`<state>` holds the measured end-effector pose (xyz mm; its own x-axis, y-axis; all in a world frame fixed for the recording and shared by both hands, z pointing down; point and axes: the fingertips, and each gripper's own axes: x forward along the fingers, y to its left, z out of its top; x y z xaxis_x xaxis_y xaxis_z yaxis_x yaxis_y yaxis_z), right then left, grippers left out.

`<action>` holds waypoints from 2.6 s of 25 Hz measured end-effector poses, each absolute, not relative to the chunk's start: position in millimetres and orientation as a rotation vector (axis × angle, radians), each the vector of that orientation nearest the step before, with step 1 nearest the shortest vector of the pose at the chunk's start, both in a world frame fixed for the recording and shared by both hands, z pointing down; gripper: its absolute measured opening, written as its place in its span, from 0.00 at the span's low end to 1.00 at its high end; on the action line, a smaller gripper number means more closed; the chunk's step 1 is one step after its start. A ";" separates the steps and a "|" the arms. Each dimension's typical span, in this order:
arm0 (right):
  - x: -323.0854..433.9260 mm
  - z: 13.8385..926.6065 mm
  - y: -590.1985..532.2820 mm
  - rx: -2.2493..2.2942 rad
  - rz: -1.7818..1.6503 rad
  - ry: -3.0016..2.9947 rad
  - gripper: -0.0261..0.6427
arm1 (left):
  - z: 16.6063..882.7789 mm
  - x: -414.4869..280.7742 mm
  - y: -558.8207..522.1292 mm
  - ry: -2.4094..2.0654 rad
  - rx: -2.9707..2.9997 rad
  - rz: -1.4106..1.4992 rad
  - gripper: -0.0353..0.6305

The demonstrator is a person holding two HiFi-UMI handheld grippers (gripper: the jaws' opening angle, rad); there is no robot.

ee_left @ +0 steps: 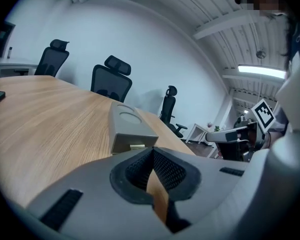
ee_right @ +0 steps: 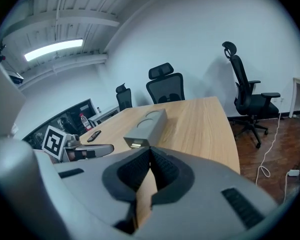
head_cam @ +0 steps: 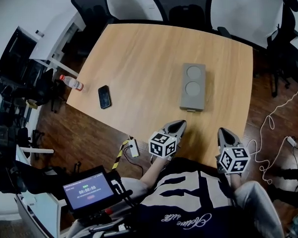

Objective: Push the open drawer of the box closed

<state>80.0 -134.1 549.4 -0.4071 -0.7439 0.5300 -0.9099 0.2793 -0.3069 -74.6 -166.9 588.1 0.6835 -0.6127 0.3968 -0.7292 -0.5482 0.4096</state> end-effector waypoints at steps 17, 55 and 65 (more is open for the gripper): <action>14.4 546.5 -51.4 1.410 0.807 -2.337 0.04 | 510.6 -128.1 -49.3 -1.140 2.434 0.096 0.06; 152.7 545.6 113.2 1.062 0.751 -2.479 0.04 | 511.6 32.3 143.8 -1.349 2.214 0.001 0.06; 135.5 549.7 125.7 0.984 0.812 -2.542 0.04 | 512.2 28.5 160.7 -1.403 2.177 0.071 0.06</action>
<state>135.5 125.7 549.7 -0.7218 -0.5214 0.4551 -0.6887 0.6062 -0.3978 28.5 160.7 512.2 0.4556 -0.8282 0.3263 -0.8571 -0.3091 0.4121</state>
